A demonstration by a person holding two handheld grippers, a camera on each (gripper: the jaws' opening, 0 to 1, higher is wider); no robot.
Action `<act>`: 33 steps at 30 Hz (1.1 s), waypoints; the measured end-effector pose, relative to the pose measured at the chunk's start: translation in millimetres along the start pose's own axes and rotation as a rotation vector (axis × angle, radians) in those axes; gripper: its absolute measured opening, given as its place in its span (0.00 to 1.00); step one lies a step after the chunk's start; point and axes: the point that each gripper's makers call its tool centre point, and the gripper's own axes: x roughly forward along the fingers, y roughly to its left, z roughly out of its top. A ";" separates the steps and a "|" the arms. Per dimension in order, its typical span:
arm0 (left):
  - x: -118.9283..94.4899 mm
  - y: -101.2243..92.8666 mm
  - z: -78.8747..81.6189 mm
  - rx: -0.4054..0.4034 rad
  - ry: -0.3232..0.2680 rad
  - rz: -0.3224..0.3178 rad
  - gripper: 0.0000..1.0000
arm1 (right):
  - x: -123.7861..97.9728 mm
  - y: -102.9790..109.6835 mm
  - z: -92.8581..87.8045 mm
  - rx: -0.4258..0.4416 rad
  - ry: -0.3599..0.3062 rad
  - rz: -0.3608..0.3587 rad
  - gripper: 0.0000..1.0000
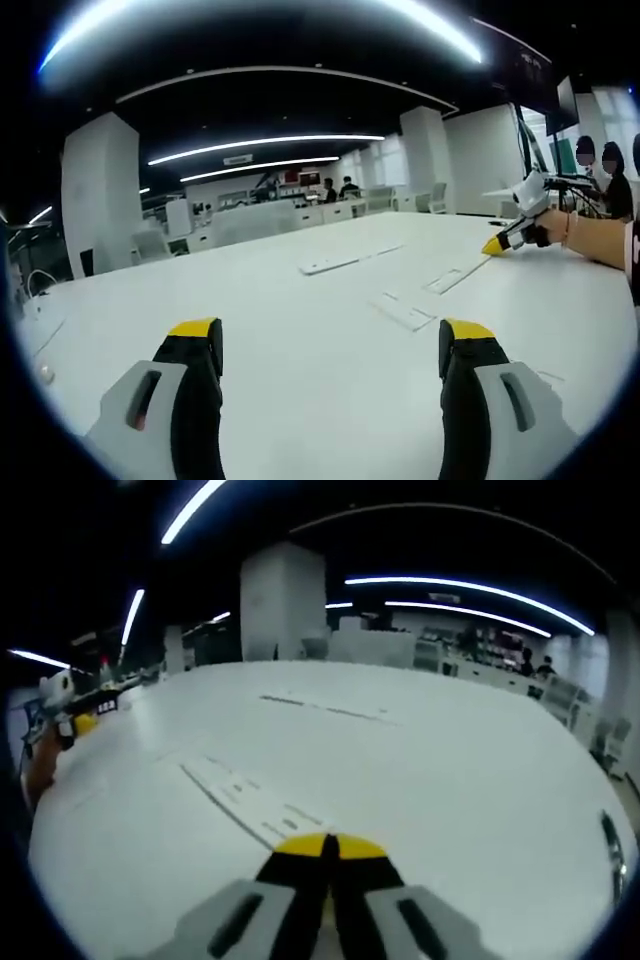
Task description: Locate the socket holder cover, grip the socket holder cover, clip it into the socket holder slot.
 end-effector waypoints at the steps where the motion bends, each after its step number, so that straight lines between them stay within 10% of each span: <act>1: 0.3 0.8 0.5 0.000 0.000 0.000 0.88 | 0.2 -1.1 0.4 0.000 0.000 0.001 0.04; 33: -1.5 -4.0 -4.4 0.007 0.009 0.001 0.88 | -2.6 -4.4 6.9 -0.058 0.002 -0.016 0.05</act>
